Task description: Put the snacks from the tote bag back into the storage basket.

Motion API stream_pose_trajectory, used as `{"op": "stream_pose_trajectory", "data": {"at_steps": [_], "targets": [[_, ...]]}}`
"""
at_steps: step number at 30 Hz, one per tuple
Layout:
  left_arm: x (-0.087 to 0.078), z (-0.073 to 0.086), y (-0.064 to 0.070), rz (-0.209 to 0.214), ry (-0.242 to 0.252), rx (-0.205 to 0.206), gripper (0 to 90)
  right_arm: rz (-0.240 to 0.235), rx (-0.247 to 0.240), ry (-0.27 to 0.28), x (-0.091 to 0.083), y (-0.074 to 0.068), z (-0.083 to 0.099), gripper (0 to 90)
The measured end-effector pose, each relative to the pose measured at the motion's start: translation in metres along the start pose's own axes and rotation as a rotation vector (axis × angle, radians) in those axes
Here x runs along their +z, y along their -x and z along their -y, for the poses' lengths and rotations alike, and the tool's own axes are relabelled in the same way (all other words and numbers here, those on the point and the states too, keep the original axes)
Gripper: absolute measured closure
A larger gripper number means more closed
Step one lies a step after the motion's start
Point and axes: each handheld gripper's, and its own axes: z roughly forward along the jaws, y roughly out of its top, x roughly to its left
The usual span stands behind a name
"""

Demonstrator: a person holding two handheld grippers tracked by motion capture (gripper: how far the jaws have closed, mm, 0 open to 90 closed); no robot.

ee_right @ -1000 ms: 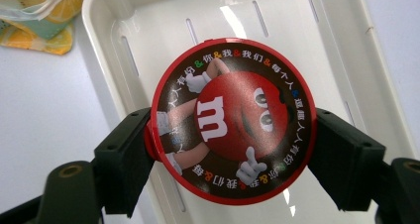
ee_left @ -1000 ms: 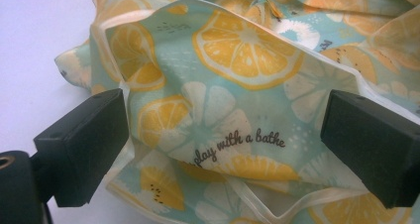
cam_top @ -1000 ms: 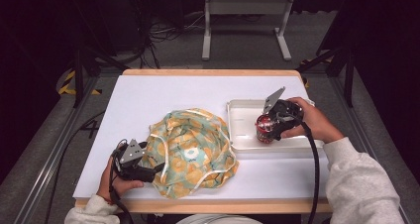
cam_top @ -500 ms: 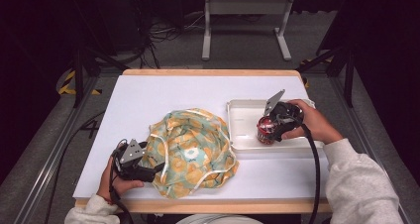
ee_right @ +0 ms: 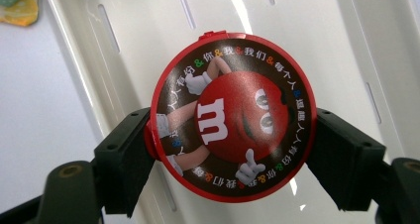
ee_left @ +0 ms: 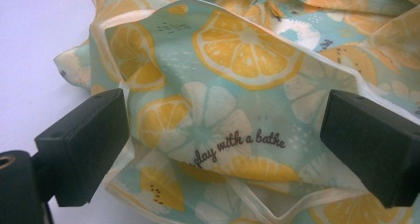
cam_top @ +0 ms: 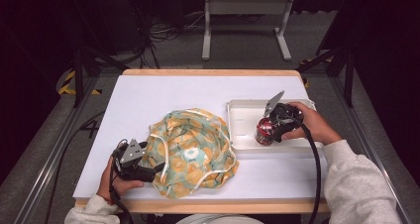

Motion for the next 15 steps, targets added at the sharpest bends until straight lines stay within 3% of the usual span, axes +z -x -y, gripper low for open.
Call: {"op": "stream_pose_trajectory", "data": {"at_steps": [15], "targets": [[-0.0007,0.0,0.0003,0.0,0.002,0.002,5.5,0.014,-0.006,0.026,0.0006,-0.0008,0.0048,23.9]]}}
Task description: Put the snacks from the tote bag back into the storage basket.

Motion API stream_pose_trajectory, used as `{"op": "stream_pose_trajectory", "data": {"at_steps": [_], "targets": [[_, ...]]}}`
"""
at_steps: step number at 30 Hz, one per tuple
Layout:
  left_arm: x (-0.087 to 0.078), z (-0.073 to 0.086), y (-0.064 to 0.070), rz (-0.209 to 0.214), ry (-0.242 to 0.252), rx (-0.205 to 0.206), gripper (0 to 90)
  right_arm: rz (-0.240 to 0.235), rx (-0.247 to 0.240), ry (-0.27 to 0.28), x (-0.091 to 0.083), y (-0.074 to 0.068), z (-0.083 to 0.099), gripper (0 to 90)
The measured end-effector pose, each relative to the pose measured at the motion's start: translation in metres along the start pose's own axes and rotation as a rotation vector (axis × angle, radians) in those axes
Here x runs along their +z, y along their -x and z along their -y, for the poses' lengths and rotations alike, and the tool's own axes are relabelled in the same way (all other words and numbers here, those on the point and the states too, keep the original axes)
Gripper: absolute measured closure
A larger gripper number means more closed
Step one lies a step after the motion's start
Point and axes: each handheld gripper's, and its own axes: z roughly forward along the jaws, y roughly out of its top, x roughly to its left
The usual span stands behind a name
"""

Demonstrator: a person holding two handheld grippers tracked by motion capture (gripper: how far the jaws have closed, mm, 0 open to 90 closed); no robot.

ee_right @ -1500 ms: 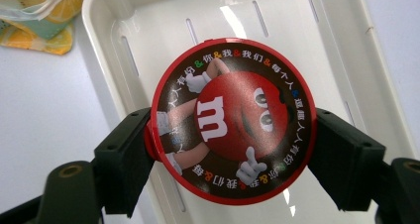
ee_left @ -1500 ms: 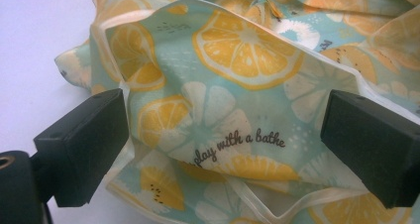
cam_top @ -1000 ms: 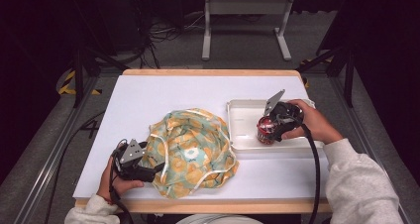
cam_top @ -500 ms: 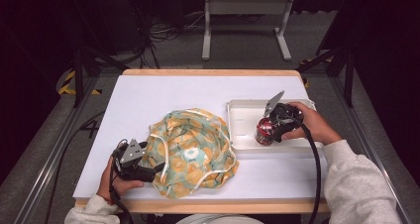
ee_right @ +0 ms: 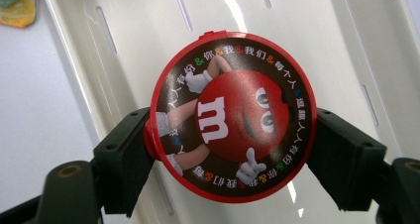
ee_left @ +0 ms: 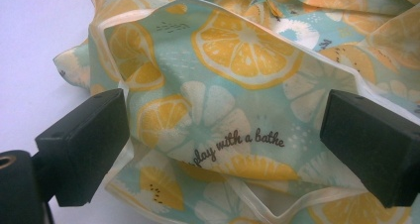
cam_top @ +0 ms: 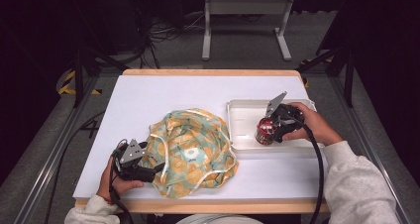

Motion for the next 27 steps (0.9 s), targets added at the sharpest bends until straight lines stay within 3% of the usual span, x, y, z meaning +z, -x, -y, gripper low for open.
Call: {"op": "stream_pose_trajectory", "data": {"at_steps": [16,27], "targets": [[0.0,0.0,0.0,0.001,-0.002,0.001,5.5,0.074,-0.03,-0.002,-0.001,-0.008,0.0,21.9],[0.0,0.0,-0.001,0.005,-0.007,-0.002,5.6,0.101,-0.011,0.029,-0.007,-0.012,0.0,21.1]]}}
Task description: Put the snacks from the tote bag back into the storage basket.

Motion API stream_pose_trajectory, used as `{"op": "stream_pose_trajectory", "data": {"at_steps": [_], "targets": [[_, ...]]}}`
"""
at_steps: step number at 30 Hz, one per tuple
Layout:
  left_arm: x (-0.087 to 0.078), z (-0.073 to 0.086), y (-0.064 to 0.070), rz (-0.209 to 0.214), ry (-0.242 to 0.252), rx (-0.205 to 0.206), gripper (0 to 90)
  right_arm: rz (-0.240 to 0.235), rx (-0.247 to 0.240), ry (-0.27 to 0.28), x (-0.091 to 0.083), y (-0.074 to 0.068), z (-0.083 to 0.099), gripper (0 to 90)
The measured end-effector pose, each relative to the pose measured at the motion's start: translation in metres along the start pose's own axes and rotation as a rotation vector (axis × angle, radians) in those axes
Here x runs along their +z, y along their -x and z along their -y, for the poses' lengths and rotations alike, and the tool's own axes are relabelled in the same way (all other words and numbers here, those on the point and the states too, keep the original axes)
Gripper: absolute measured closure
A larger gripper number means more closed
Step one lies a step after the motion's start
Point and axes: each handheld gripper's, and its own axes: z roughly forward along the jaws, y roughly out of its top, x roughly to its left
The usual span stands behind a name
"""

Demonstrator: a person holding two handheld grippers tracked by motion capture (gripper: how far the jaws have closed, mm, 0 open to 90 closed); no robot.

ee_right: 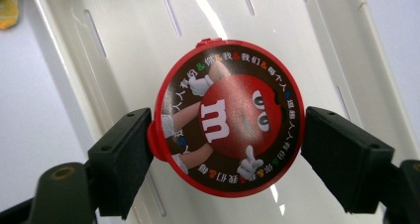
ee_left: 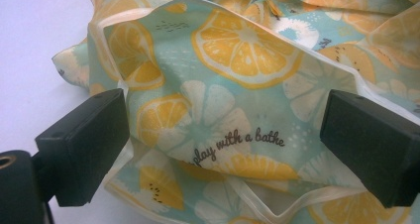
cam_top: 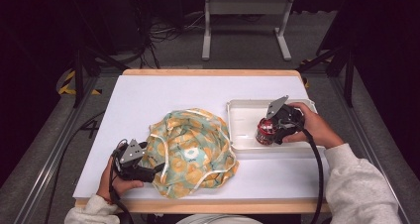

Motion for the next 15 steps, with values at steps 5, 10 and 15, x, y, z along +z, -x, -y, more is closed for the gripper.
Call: {"op": "stream_pose_trajectory", "data": {"at_steps": [5,10,15], "targets": [[-0.0005,0.0002,0.0001,-0.001,0.003,-0.001,5.6,0.003,0.014,0.024,-0.003,-0.0005,-0.0003,20.6],[-0.0001,0.0001,-0.0008,-0.002,0.001,0.004,5.5,-0.01,0.036,0.056,-0.0055,-0.0013,0.0014,18.9],[-0.0003,0.0001,-0.0007,-0.003,0.002,0.001,5.5,0.0,0.051,0.073,-0.0071,-0.0035,0.0028,15.5]]}}
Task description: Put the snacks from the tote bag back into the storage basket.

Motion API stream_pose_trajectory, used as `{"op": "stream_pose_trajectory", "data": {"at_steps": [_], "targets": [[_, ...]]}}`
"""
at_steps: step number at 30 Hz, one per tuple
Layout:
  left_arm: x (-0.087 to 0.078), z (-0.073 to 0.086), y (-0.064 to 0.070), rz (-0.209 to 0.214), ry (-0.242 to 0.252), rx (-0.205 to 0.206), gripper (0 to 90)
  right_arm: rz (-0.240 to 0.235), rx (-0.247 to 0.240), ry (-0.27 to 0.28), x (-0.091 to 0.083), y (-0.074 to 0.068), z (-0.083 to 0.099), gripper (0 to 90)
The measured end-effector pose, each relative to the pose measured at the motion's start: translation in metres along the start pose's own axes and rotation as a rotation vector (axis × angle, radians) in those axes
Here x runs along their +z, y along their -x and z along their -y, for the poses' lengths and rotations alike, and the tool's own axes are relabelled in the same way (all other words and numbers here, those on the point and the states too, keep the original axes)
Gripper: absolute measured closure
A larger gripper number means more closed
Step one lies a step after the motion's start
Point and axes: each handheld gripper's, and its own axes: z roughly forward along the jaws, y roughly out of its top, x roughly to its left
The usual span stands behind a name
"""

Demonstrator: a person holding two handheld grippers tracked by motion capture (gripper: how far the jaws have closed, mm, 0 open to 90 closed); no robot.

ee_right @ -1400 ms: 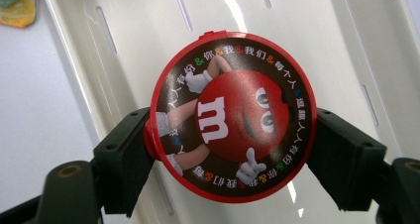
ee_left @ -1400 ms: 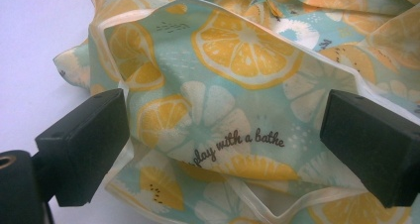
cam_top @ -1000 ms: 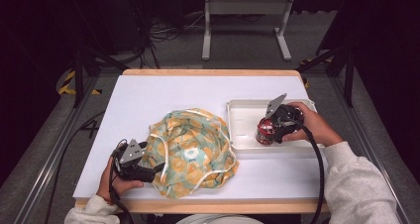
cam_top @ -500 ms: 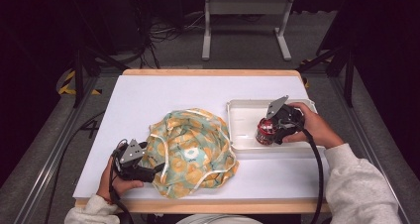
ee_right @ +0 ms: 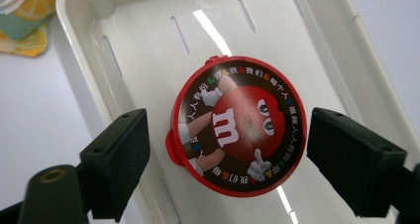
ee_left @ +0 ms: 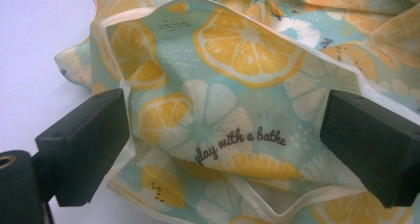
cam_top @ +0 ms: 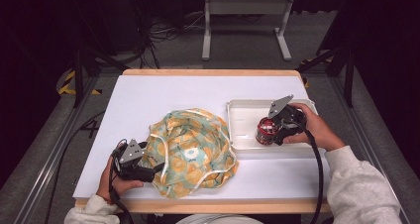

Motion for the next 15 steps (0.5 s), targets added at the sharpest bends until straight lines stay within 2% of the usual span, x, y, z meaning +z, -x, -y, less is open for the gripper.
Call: {"op": "stream_pose_trajectory", "data": {"at_steps": [3,5,8,15], "targets": [[0.0001,-0.0001,0.0001,0.002,-0.001,0.001,5.5,-0.002,-0.001,0.008,-0.0013,0.0001,0.0,14.3],[-0.0001,-0.0001,0.0003,0.0,0.002,0.002,5.5,0.009,0.006,0.031,-0.003,0.0002,0.0002,9.4],[0.0,-0.0002,0.0001,0.003,0.003,0.001,5.6,0.023,0.03,0.067,-0.0066,-0.0009,0.0006,9.4],[0.0004,-0.0002,0.0003,0.002,-0.002,-0.002,5.5,0.018,0.066,0.097,-0.0095,-0.0016,0.0031,9.2]]}}
